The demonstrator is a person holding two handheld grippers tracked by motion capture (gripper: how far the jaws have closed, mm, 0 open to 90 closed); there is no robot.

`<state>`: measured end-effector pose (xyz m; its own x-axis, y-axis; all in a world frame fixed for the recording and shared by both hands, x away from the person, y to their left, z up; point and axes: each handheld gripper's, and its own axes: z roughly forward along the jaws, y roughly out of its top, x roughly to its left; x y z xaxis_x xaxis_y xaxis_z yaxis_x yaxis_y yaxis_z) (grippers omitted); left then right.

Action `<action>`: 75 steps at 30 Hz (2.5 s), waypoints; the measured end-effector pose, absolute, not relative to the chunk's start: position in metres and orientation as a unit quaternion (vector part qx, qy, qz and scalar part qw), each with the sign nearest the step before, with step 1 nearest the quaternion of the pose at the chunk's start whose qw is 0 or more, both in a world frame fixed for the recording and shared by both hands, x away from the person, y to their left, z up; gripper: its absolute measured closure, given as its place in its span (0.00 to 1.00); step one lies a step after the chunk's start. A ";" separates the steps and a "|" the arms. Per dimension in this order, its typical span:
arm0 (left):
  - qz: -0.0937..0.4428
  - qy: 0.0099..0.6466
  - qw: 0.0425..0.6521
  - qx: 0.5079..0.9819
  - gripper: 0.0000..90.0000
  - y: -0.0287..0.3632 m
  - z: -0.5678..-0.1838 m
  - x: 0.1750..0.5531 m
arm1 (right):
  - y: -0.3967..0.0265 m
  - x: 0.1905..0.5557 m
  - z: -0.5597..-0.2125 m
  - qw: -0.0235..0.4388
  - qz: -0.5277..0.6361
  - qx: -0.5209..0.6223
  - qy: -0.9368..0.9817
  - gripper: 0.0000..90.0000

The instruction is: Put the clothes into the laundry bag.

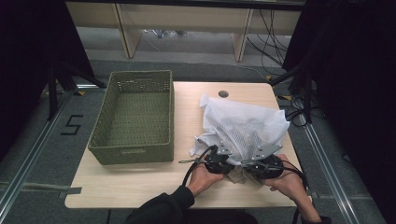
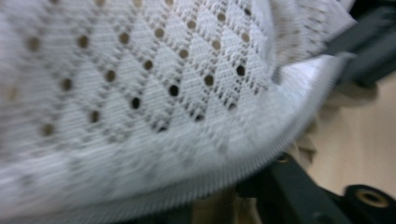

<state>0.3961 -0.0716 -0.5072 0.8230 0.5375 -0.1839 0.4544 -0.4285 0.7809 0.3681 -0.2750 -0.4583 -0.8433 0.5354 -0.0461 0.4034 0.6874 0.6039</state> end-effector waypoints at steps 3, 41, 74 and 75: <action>0.039 0.291 0.441 0.848 0.75 -0.057 -0.501 0.392 | -0.282 0.369 -0.464 0.111 0.296 0.273 0.908 1.00; 0.093 0.313 0.379 0.866 0.95 -0.014 -0.511 0.381 | -0.253 0.367 -0.462 0.116 0.290 0.240 0.919 1.00; 0.067 0.257 0.348 0.899 0.98 0.025 -0.502 0.350 | -0.194 0.484 -0.474 0.229 0.257 0.289 0.893 1.00; 0.069 0.265 0.354 0.894 0.97 0.026 -0.503 0.352 | -0.196 0.482 -0.473 0.219 0.265 0.283 0.895 1.00</action>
